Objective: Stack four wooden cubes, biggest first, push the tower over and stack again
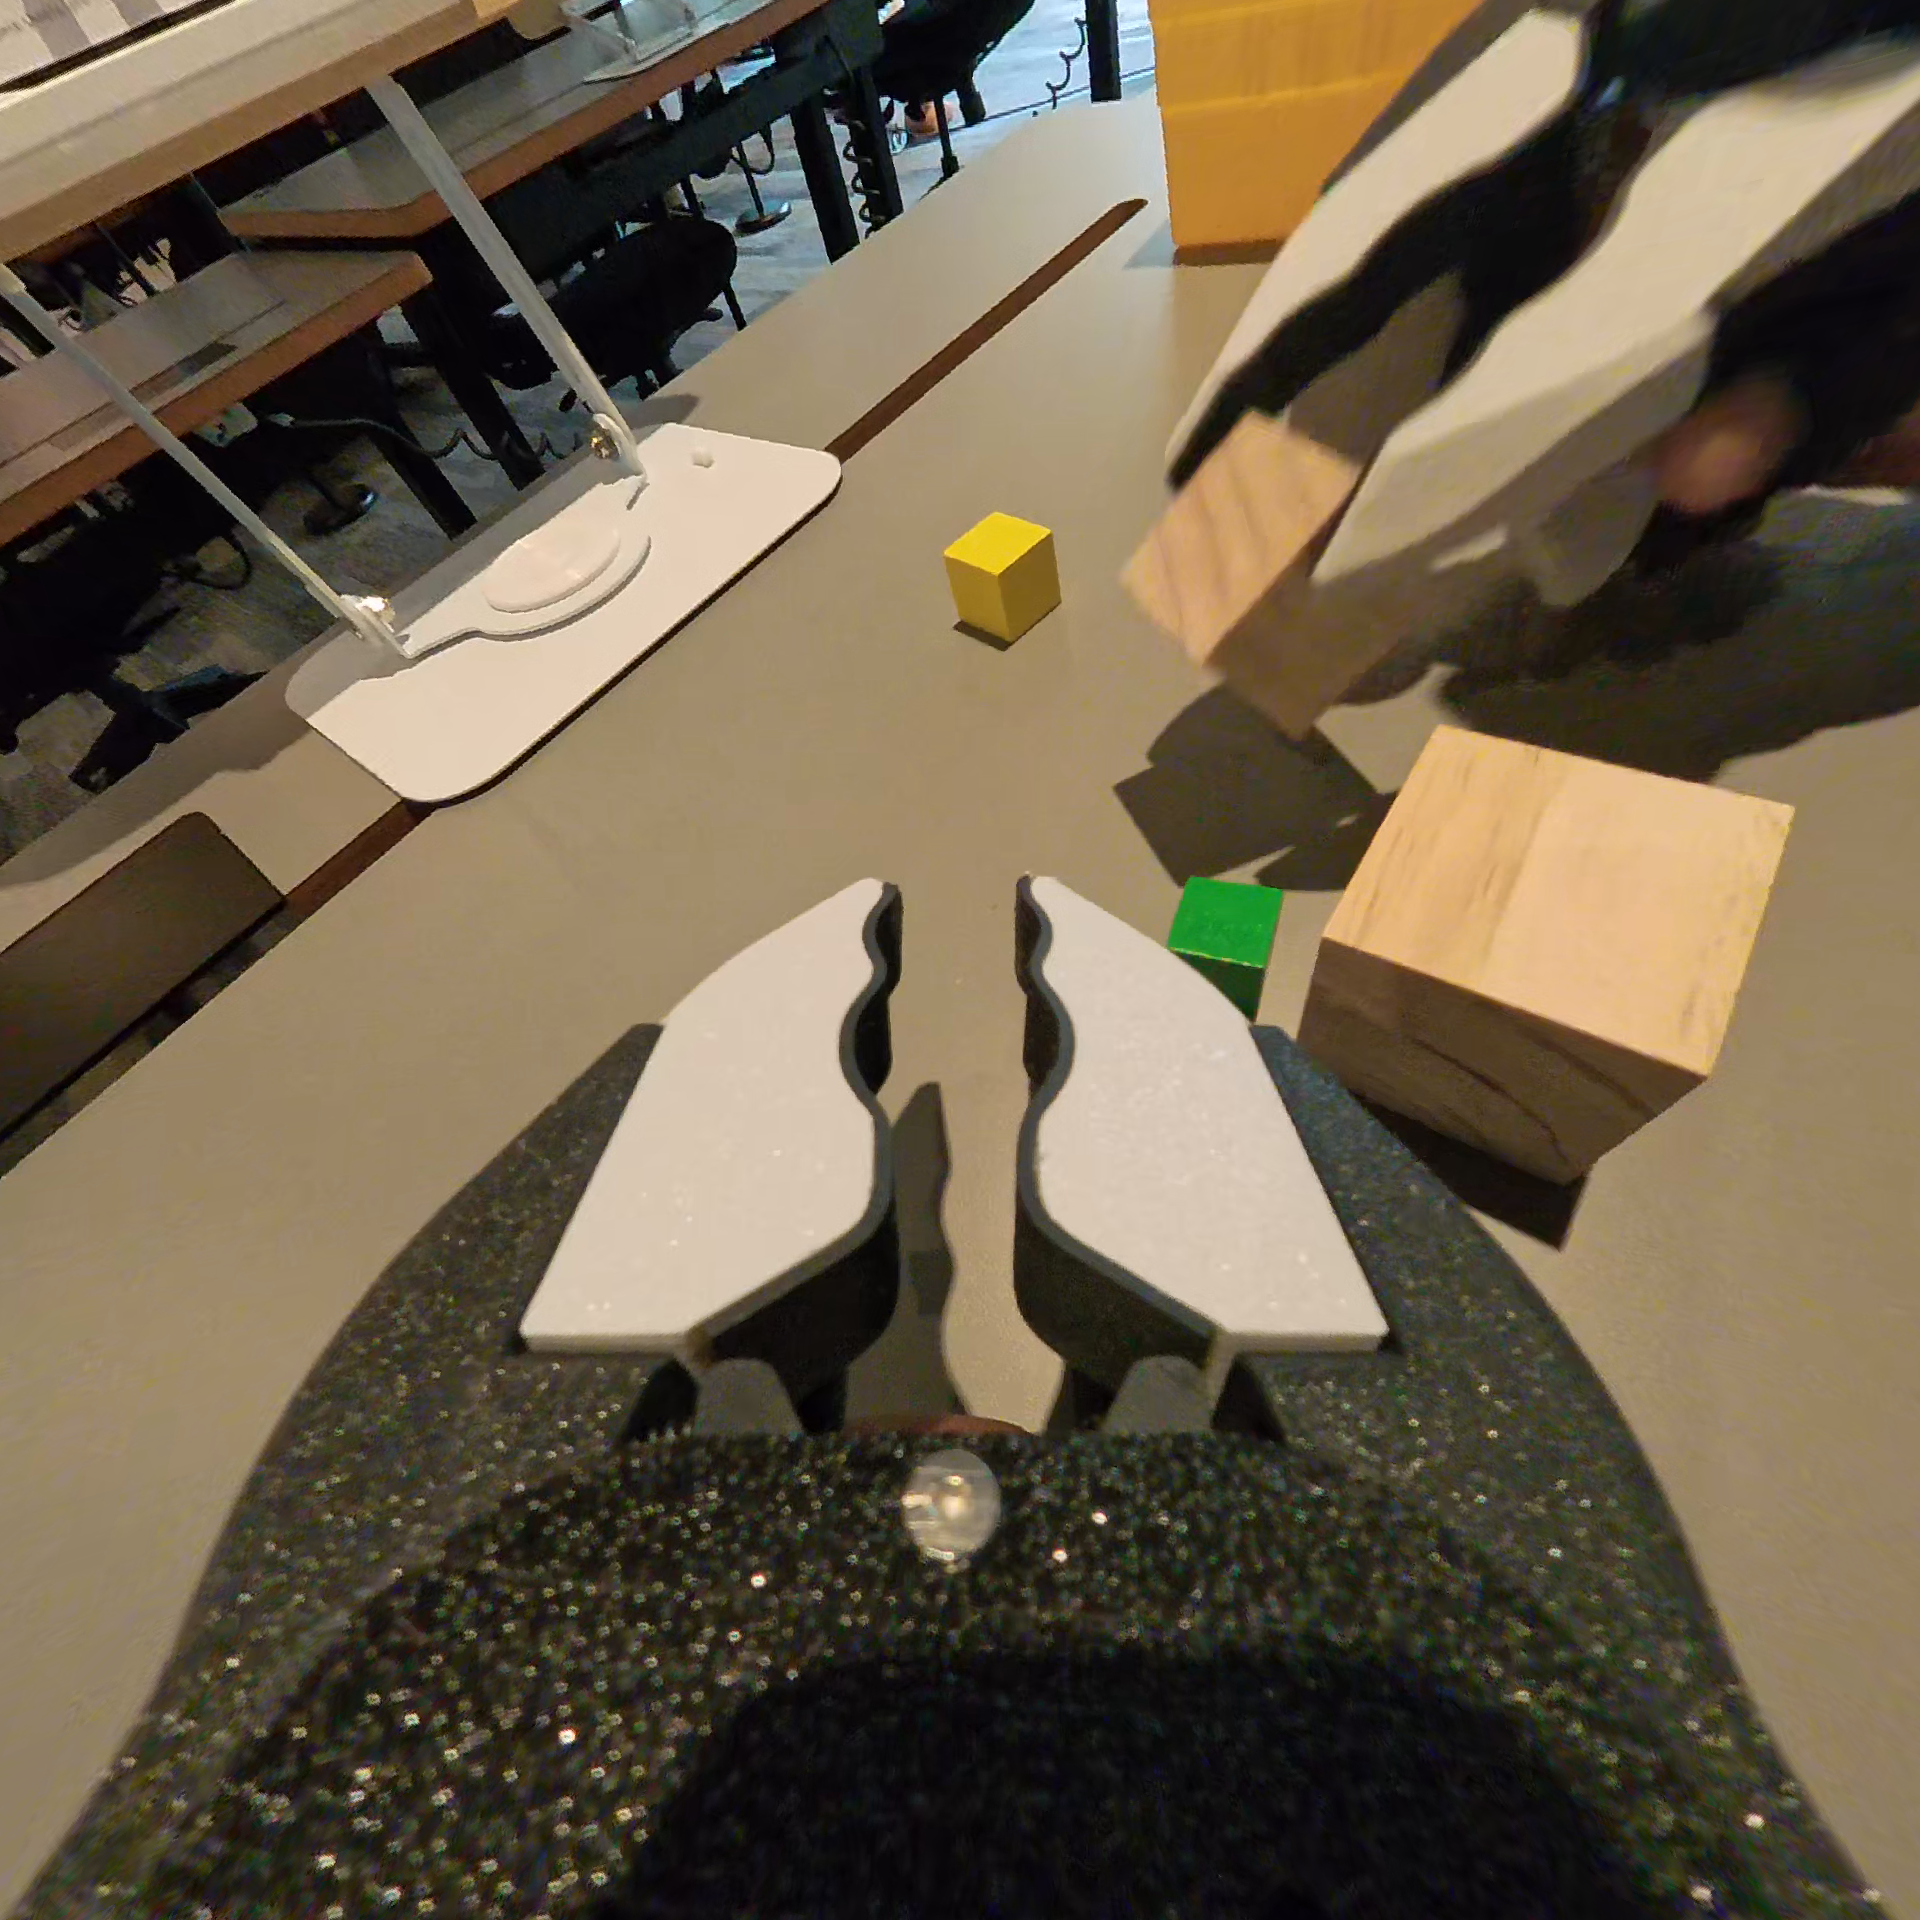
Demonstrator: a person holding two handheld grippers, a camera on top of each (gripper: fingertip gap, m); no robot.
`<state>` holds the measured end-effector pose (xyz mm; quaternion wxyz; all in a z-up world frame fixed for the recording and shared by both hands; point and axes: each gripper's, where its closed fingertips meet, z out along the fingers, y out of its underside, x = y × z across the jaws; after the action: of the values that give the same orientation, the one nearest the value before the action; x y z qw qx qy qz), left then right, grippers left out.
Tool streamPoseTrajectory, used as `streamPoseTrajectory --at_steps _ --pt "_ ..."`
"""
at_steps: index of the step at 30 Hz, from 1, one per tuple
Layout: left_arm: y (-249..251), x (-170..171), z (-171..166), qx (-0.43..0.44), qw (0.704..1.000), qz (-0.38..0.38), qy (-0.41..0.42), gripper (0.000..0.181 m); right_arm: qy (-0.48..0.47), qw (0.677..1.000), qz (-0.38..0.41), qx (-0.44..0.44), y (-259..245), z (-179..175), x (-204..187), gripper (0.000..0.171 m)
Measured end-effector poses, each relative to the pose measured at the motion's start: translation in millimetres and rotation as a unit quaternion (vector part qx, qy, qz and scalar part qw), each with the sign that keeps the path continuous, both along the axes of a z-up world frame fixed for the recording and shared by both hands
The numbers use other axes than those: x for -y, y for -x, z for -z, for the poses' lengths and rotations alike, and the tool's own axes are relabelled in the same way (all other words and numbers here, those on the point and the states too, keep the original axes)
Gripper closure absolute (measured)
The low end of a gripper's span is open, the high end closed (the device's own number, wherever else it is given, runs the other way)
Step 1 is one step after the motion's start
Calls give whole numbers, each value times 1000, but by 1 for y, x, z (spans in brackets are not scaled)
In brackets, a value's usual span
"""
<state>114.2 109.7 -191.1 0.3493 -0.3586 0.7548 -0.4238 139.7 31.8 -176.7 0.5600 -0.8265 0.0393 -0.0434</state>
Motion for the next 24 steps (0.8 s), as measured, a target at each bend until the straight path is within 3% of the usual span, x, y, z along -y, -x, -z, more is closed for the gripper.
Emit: streamPoseTrajectory --at_steps 5,10,16,24 --pt "0 -3 0 -2 1000 -4 3 161 -86 993 -85 -5 30 -46 8 127" --pt "0 -2 2 -2 1000 -2 -7 161 -26 987 -147 66 67 -33 -1 127" --pt "1 -2 2 -1 1000 -1 -13 161 -28 986 -153 62 75 -30 -6 128" --pt "1 0 4 -3 1000 1 -23 161 -112 983 -147 11 80 -45 -10 127"
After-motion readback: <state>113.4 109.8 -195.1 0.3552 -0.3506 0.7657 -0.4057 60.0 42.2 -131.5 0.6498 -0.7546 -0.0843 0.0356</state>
